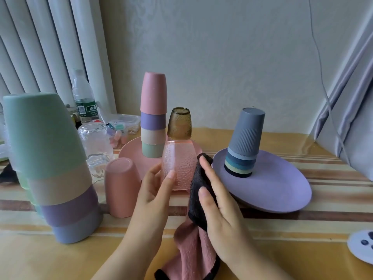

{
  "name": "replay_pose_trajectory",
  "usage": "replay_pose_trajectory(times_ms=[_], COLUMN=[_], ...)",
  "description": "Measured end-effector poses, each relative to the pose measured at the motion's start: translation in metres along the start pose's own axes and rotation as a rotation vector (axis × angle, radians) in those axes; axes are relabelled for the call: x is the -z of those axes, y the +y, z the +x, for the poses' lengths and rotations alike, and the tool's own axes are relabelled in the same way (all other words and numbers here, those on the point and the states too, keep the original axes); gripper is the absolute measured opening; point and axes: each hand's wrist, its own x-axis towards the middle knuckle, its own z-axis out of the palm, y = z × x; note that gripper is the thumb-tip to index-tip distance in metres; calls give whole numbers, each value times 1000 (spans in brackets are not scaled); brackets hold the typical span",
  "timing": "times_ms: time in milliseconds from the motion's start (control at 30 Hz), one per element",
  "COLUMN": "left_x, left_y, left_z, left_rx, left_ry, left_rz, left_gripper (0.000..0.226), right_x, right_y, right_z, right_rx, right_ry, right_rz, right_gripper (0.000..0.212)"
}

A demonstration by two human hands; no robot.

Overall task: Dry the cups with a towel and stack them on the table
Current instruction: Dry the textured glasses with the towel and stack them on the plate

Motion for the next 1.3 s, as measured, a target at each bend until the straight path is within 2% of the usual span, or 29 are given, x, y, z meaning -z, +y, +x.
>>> replay_pose_trajectory(times_ms=[100,200,300,400,500,567,633,733,867,967,1033,1133,1200,1300], left_x=[1,4,2,1,1,-1,-2,-1,1,0,1,1,-1,-3], left_y=[4,6,3,-1,-2,-3,-2,-3,-8,-9,-11,-6,-1,2], left_z=[-1,0,-1,-4,-5,-5,-6,-4,0,0,2,1,-1,-3], left_rx=[-50,-18,13,26,66,70,73,48,-17,-78,-103,-119,-91,-90], left_ry=[-57,-85,-189,-334,-431,-451,-424,-343,-291,-176,-80,3,9,-9], left_rz=[79,78,132,205,165,94,0,-21,89,96,80,93,118,155], left_gripper=[48,39,41,41,46,61,78,89,94,94,82,45,39,42], right_x=[-8,-13,-7,9,24,25,16,4,4,7,6,6,4,-6], right_y=[1,1,2,-4,0,9,13,13,13,12,10,10,9,6], right_z=[-2,-5,-1,9,15,15,12,7,8,8,7,6,5,-1], right_rx=[59,-4,-81,-186,-340,-433,-453,-452,-365,-336,-309,-279,-248,-142], right_ry=[-27,-16,53,135,193,194,177,155,117,159,167,180,153,58], right_rz=[-68,-71,-28,55,144,239,358,495,454,426,420,351,257,123], right_gripper=[51,58,49,29,23,27,37,47,54,43,34,24,29,51])
